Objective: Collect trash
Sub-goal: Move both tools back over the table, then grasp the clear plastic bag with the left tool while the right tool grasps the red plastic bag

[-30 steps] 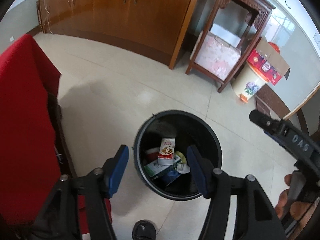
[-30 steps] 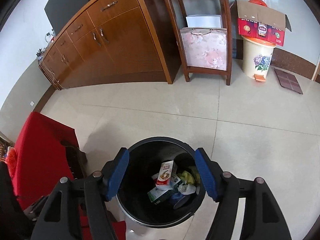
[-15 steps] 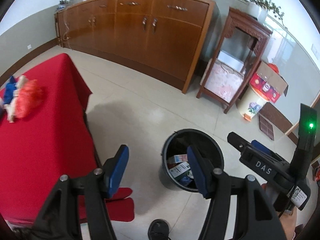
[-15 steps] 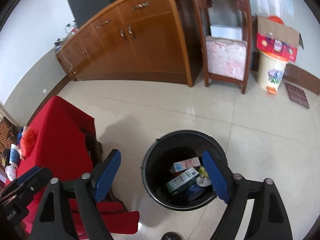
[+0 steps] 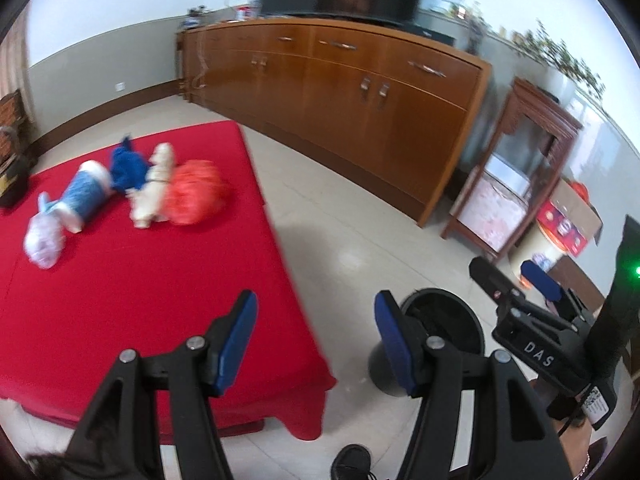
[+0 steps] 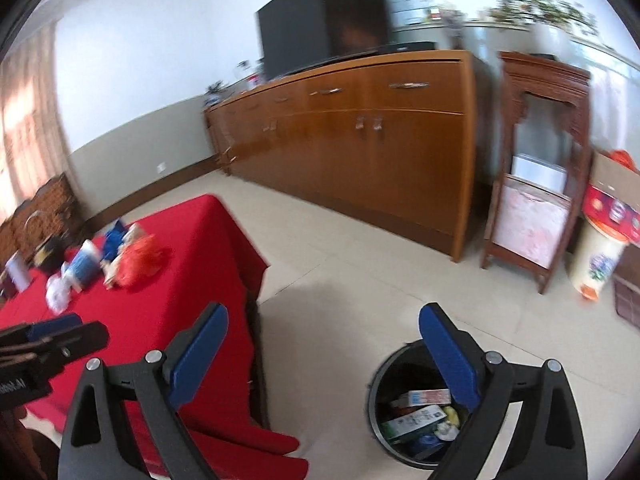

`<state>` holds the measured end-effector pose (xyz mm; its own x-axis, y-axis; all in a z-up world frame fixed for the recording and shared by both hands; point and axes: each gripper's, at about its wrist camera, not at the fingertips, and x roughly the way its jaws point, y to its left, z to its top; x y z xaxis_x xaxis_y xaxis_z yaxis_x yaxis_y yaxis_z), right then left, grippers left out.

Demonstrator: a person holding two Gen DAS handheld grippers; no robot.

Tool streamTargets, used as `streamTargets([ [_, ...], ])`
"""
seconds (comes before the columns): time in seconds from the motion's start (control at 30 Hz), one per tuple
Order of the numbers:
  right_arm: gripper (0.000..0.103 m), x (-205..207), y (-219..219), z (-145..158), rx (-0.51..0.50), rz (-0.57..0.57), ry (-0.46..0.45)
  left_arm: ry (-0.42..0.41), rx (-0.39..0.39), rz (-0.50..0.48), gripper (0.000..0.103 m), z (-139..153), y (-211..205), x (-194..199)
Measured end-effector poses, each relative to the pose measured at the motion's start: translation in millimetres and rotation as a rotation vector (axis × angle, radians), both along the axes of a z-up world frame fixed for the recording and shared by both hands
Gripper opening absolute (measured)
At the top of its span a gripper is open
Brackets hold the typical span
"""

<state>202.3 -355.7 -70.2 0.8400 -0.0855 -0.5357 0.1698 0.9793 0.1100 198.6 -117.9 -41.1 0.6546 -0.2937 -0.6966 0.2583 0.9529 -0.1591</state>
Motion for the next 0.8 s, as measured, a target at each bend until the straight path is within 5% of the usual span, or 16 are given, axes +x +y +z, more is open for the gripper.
streamTargets([
  [0.4,0.098,47,104,2,0.009,0.208,-0.002,-0.026,0.012,0.198,0.063,0,101,1],
  [0.8,0.098,76,170,-5,0.033,0.295,0.008,-0.01,-0.001,0.348,0.063,-11,183,8],
])
